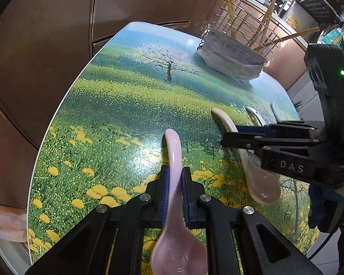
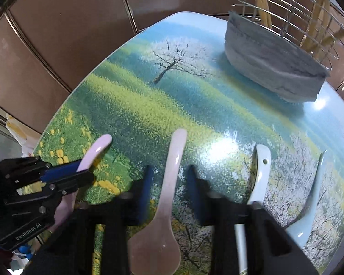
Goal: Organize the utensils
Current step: 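Lift both pink spoons upright and carry them toward the wire holder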
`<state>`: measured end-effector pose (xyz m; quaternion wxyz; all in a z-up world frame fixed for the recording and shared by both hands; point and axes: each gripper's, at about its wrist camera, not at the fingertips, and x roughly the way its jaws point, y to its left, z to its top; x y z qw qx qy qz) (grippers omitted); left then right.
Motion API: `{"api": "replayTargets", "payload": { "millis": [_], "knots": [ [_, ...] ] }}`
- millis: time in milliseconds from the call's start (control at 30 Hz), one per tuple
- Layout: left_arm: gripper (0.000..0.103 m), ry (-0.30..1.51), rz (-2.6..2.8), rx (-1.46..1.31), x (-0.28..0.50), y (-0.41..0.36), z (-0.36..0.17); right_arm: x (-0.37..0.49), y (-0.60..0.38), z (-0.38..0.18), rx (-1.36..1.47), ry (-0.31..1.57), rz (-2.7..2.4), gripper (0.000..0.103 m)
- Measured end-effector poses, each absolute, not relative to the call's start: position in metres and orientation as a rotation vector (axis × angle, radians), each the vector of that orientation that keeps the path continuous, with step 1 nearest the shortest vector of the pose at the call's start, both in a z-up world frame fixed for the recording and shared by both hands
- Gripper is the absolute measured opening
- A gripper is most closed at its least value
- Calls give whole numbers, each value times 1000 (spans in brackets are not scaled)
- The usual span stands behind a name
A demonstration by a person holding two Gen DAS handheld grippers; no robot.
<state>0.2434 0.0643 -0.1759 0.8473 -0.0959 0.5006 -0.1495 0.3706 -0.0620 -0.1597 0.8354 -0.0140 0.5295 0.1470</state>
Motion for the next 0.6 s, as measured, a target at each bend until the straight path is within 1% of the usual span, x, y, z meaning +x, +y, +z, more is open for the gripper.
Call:
{"api": "replayTargets", "payload": {
  "millis": [133,267,400,600],
  "knots": [
    [10,1055,-299,-183,238,60,-174,353,-74,-155,3,1090,332,11],
    [10,1009,-284,-185,223,57,-164,322,-89,-129,37,993,351,11],
    [10,937,-289,-208,205,53,-140,282,-104,-101,55,897,344,11],
    [8,817,-337,-200,178,30,-86,231,-128,-53,71,769,298,10]
  ]
}}
